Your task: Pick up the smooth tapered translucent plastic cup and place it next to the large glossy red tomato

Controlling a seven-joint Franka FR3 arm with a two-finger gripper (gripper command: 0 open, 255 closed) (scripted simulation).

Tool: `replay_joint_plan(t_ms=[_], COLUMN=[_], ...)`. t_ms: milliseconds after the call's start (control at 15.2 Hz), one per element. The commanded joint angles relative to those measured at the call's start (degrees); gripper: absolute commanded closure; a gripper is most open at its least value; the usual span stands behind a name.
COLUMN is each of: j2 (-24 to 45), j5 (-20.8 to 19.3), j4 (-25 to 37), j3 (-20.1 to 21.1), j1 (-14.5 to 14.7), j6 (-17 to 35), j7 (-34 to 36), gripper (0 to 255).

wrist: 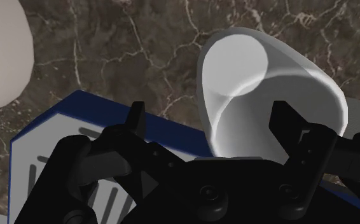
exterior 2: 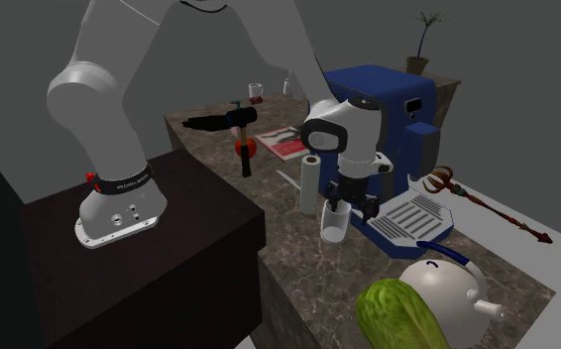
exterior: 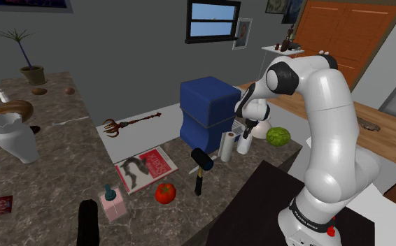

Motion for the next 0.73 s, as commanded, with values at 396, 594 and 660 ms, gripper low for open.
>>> replay_joint_plan(t_ms=[396, 594, 660], j2=[0.3, 0.3, 0.3], j5=[0.1, 0.1, 0.1], j4=[0.1, 0.1, 0.1], j3=[0.2, 0.2, 0.2], j1=[-0.2, -0.2, -0.2], j6=[0.2, 0.2, 0.2], j7=[-0.2, -0.2, -0.2], gripper=[255, 255, 255])
